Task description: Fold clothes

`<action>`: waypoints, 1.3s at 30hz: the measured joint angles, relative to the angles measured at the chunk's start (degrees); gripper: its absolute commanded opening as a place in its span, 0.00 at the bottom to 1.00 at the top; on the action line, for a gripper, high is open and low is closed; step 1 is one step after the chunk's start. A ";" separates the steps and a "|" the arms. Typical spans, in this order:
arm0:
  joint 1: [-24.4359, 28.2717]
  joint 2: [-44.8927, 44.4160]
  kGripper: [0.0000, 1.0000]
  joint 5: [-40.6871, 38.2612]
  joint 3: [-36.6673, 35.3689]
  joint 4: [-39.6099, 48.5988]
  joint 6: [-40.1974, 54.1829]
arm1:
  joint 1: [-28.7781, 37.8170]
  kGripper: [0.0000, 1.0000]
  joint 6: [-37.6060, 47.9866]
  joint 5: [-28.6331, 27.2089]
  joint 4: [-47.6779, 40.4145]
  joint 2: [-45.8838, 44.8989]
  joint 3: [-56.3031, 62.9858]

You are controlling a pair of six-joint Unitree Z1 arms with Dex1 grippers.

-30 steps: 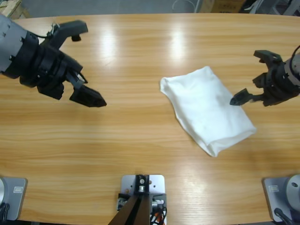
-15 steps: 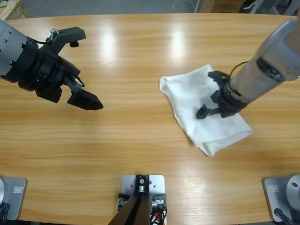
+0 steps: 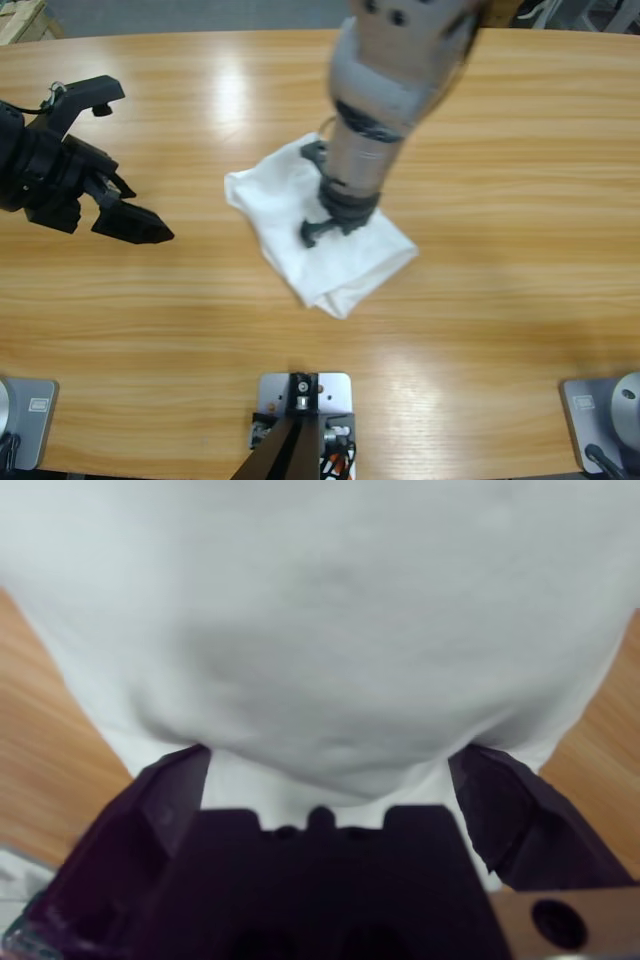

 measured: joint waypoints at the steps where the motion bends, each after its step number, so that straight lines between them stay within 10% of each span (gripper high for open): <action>1: 0.04 -0.25 0.97 0.00 0.28 0.00 0.00 | 0.70 0.96 -0.08 0.00 1.61 1.20 -2.74; 7: 0.94 -1.79 0.98 0.41 1.49 0.00 0.15 | 1.47 0.96 -1.17 -1.58 8.18 1.73 -8.58; 14: 0.68 -0.87 0.98 0.77 1.05 -1.12 0.96 | -13.67 0.95 -4.68 -2.01 2.16 -17.74 9.12; 28: -13.72 30.58 0.97 10.66 -35.75 10.60 4.73 | -20.77 0.95 -6.02 -2.01 2.51 -38.69 25.29; 39: -14.09 39.88 0.96 12.59 -39.02 18.17 4.86 | -22.34 0.95 -6.77 -1.76 3.48 -39.13 25.50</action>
